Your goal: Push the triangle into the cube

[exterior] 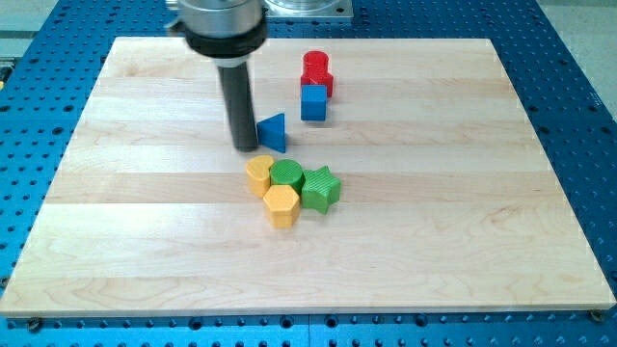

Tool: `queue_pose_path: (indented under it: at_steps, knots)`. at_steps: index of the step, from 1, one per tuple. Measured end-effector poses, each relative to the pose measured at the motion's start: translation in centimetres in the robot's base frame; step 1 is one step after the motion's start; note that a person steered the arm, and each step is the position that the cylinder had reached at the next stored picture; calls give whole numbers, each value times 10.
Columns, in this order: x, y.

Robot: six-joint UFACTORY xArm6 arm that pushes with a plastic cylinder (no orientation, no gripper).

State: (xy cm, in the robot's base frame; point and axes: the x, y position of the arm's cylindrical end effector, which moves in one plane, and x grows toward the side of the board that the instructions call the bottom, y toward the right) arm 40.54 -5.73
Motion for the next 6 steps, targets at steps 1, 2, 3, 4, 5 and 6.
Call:
queue_pose_path:
  at_steps: [1,2,3,4,5,6]
  knots:
    - [12,0]
    - [21,-12]
    - [15,18]
    - [6,42]
    - [4,53]
    - [15,33]
